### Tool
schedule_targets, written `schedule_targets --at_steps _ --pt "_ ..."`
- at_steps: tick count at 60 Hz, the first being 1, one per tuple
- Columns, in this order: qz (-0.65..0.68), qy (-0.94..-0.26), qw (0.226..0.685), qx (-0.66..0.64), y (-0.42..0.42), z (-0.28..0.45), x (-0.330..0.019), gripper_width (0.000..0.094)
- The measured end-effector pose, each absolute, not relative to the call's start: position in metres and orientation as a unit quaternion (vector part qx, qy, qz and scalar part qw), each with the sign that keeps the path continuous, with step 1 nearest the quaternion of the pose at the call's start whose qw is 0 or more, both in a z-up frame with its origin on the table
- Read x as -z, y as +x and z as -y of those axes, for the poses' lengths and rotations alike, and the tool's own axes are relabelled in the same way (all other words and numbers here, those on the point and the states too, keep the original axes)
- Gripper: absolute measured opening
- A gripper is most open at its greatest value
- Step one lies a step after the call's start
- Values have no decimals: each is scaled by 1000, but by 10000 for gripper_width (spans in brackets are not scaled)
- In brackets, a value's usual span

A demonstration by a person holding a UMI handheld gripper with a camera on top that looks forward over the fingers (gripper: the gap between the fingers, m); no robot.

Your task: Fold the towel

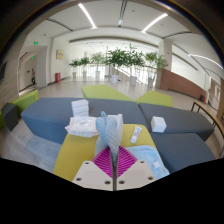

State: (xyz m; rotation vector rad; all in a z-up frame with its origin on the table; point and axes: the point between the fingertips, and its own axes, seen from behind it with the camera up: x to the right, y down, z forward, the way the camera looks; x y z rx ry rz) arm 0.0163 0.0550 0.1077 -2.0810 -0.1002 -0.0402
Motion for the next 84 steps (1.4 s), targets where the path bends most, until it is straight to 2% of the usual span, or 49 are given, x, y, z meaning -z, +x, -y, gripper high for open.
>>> schedule_targets --at_steps 5,15,23,25,27,28,29,30,32,33,35,37,43,55,70,79,84 --pt "23 -872 488 32 62 -58 -92 27" --pt "-52 -901 429 41 131 -52 -35 37" --pt "-60 -901 430 21 138 -51 -31 73" --pt "-63 -901 428 19 139 -49 -32 131" --pt "-68 -901 428 20 141 -48 -37 233" --pt "-71 -900 430 22 143 -49 -38 362" --pt "-73 -898 432 26 145 -49 -40 385" --pt "-75 -897 435 33 149 -46 -45 520" --pt "-71 -894 441 44 156 -44 -53 673" --pt "-69 -893 443 50 159 -42 -57 697" --pt "-63 -891 446 59 163 -38 -66 803" --pt "-56 -890 448 65 166 -33 -75 840" --pt "-28 -887 456 73 170 -7 -108 838" --pt "18 -882 471 29 123 71 -160 844" --pt "46 -880 472 -2 76 138 -179 846" --pt "48 -869 493 2 83 142 -183 845" --pt "44 -871 490 14 100 140 -173 844"
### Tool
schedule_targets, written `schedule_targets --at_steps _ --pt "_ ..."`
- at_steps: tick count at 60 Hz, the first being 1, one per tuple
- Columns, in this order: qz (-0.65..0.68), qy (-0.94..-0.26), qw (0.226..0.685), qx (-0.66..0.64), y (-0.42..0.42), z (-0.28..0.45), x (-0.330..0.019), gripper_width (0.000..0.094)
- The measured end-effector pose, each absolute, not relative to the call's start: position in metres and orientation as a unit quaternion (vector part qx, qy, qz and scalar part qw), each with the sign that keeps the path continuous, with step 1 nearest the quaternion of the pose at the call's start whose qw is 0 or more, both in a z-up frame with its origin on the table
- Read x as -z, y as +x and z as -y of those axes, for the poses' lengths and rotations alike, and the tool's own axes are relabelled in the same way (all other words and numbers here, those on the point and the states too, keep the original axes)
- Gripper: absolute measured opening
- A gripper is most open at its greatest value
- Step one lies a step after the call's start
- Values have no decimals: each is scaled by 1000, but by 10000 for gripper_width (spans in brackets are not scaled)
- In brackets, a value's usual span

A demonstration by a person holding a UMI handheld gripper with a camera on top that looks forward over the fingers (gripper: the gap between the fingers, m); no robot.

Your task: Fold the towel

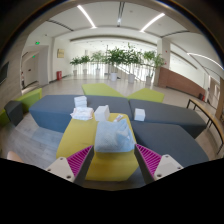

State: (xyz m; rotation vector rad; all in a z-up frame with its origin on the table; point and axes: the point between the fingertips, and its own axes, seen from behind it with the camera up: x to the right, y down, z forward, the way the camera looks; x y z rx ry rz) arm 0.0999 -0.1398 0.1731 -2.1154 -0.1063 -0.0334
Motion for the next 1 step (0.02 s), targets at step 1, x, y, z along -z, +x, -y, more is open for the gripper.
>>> schedule_targets --at_steps 1 --pt "42 -872 487 12 102 140 -171 843"
